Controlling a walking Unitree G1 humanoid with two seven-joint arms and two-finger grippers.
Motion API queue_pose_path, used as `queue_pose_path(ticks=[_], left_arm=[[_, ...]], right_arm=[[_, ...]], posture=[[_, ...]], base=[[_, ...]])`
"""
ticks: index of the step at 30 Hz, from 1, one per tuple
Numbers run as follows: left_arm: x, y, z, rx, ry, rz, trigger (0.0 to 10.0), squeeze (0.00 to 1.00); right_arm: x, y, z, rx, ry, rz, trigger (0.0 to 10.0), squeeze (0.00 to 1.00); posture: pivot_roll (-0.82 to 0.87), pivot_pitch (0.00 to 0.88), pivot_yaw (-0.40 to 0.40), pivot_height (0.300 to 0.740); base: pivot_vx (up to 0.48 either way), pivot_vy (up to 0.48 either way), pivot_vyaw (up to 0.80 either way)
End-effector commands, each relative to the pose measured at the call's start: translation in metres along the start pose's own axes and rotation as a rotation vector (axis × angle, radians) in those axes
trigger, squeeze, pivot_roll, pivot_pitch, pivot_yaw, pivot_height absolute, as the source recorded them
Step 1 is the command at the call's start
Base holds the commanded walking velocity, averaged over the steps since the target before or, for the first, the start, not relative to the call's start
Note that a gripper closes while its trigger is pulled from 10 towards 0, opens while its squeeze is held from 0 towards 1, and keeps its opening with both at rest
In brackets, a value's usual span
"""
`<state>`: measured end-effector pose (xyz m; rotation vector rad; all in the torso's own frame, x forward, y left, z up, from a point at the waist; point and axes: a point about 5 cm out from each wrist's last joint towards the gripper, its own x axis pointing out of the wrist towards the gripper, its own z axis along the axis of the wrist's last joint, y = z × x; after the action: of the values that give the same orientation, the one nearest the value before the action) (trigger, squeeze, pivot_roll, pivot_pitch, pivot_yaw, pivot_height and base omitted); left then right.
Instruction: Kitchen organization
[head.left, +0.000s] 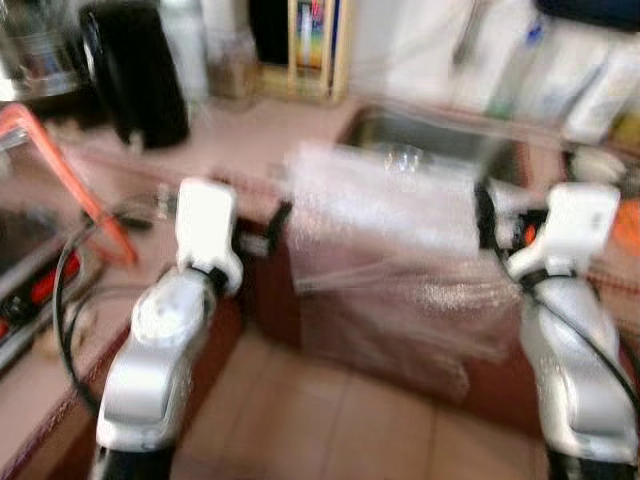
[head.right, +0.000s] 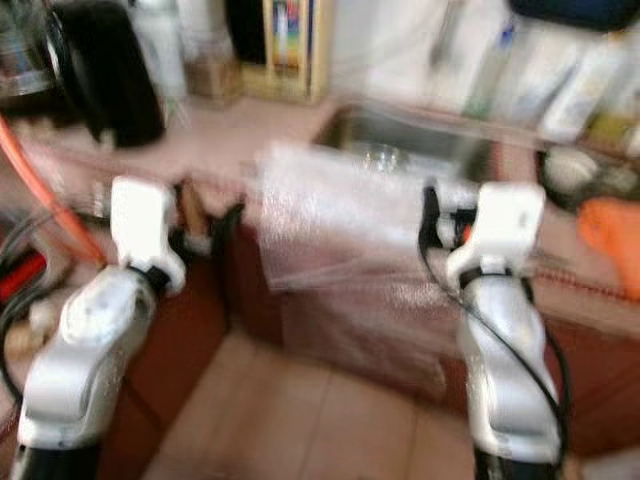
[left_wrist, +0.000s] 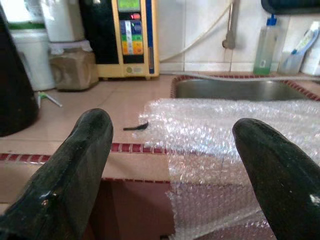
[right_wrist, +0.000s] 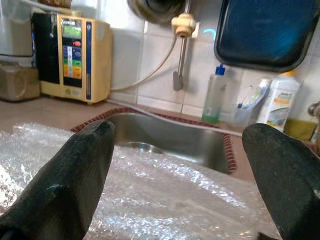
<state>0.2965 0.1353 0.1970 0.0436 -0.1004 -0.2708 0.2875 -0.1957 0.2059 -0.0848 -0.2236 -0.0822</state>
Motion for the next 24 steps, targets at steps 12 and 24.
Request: queue_pose_path(ticks=[12,24], left_arm=[[0.015,0.004,0.001,-0.046,-0.034,0.066,10.0,0.00],[0.010,0.020,-0.069,-0.062,0.189,0.146,10.0,0.00]], right_arm=[[0.002,0.001,-0.002,-0.018,0.011,0.004,10.0,0.00],[-0.004,0.007,-0.047,-0.024,0.141,0.031,10.0,0.00]], posture=[[-0.02,0.048,-0.048,0.740],[-0.01,0.044,-0.055,0.740]], base=[[0.000,0.000,-0.77],[0.000,0.000,-0.77]])
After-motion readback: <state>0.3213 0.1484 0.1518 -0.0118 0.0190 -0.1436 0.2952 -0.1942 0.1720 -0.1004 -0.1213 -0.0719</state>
